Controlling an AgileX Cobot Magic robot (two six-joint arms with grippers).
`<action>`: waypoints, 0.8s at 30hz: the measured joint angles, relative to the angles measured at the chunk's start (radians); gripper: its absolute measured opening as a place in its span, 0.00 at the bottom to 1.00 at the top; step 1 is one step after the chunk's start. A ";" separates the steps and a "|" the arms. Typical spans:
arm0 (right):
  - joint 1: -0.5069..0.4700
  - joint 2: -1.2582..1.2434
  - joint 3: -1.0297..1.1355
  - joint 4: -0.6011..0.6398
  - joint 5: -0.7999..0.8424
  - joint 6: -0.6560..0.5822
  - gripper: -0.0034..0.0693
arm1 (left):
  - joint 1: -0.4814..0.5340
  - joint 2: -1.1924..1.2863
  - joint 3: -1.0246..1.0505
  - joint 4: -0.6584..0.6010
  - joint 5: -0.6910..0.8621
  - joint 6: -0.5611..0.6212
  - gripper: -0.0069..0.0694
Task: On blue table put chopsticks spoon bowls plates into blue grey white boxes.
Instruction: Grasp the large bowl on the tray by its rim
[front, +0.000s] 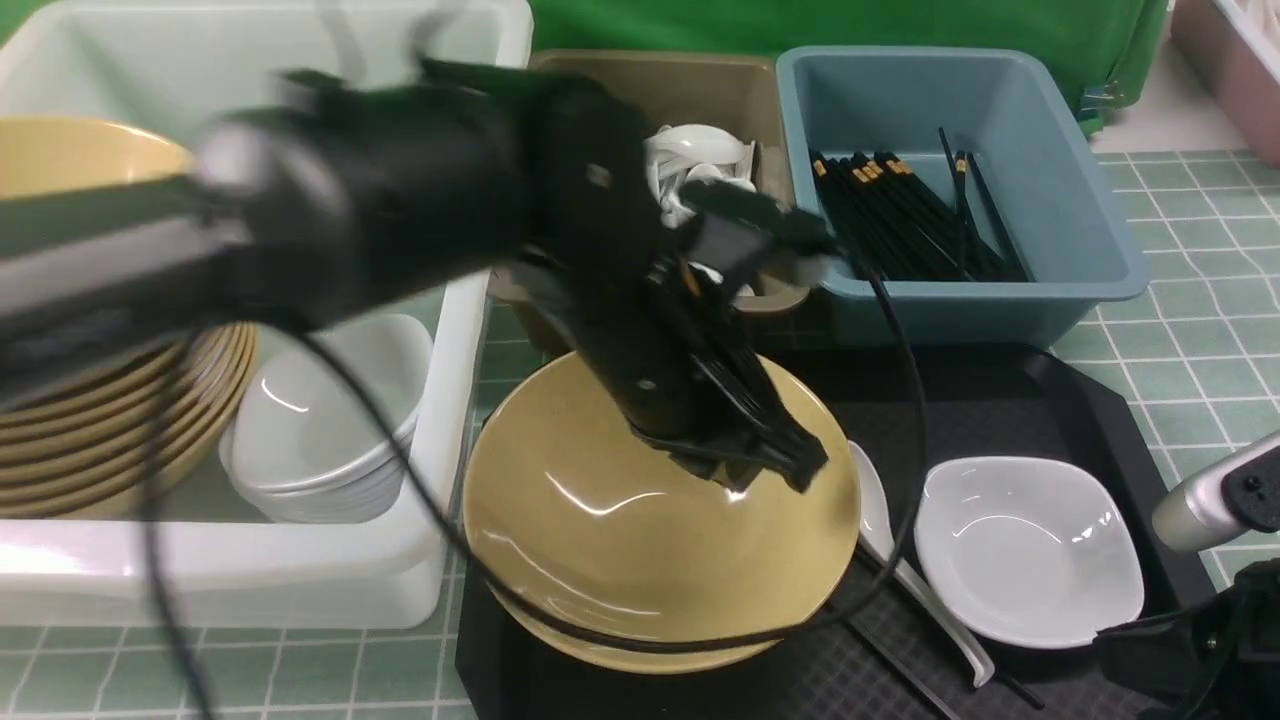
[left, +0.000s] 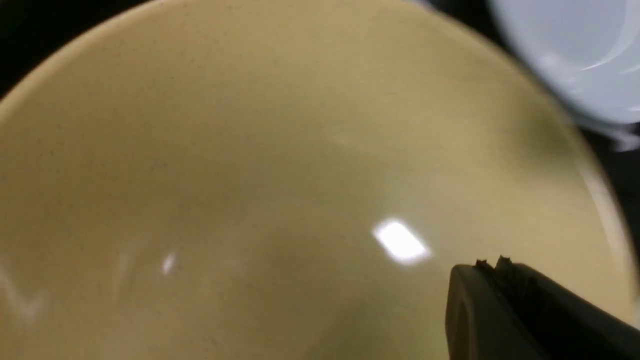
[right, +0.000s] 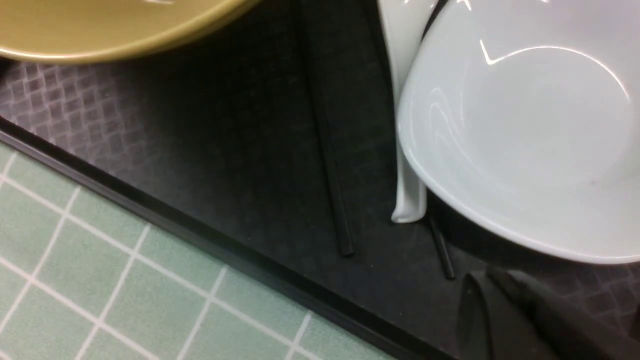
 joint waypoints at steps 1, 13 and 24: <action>0.000 0.000 0.000 0.001 0.000 0.000 0.10 | -0.010 0.039 -0.019 0.022 0.001 -0.018 0.09; 0.000 0.000 -0.001 0.001 -0.001 -0.001 0.11 | -0.130 0.147 -0.093 -0.229 -0.080 0.129 0.09; 0.001 0.000 -0.001 0.001 -0.001 -0.001 0.11 | -0.070 0.098 -0.249 0.107 0.094 0.058 0.11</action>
